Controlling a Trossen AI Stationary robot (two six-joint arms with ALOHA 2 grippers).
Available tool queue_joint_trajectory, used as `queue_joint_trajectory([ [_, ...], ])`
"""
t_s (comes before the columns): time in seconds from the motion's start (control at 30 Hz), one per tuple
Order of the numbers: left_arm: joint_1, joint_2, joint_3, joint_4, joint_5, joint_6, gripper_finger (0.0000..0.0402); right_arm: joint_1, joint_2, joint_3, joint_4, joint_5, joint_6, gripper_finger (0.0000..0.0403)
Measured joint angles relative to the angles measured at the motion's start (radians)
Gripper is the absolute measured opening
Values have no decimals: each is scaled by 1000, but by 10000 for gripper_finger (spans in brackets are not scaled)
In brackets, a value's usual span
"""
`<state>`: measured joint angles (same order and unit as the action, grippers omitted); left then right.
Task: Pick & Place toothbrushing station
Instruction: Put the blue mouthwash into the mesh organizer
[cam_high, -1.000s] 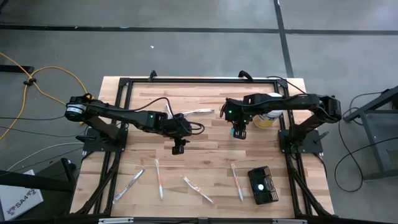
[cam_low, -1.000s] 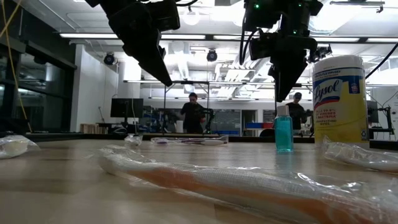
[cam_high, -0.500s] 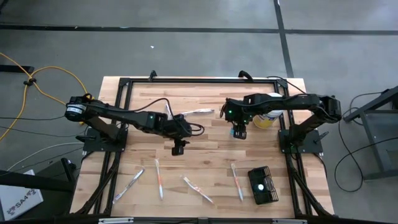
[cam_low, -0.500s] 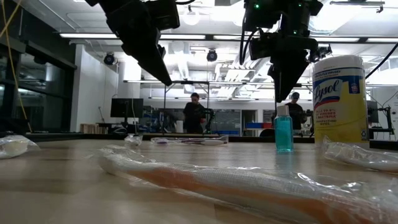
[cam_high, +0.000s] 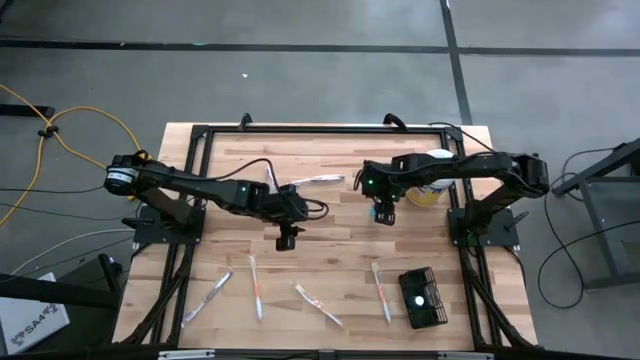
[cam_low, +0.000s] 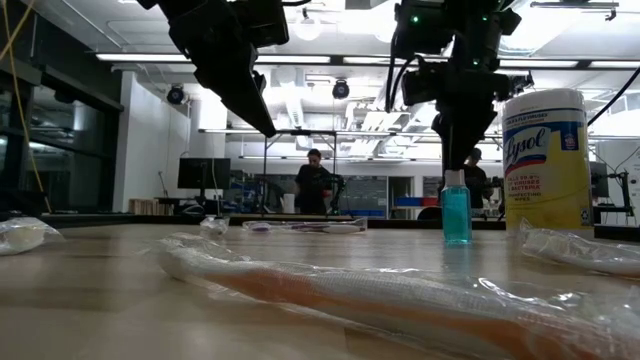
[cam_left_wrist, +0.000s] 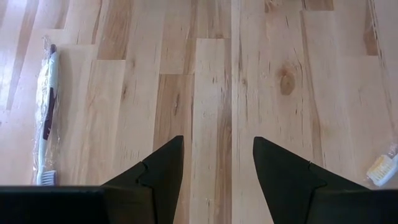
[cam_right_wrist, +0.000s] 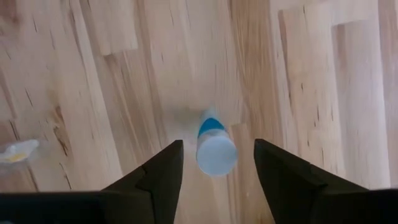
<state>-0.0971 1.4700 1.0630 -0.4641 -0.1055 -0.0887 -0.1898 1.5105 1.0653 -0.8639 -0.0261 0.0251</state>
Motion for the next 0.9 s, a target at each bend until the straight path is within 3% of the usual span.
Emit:
queue_joint_trajectory([
  [0.9,0,0,0,0,0,-1,185,0,2,-55,67,-17,0,189],
])
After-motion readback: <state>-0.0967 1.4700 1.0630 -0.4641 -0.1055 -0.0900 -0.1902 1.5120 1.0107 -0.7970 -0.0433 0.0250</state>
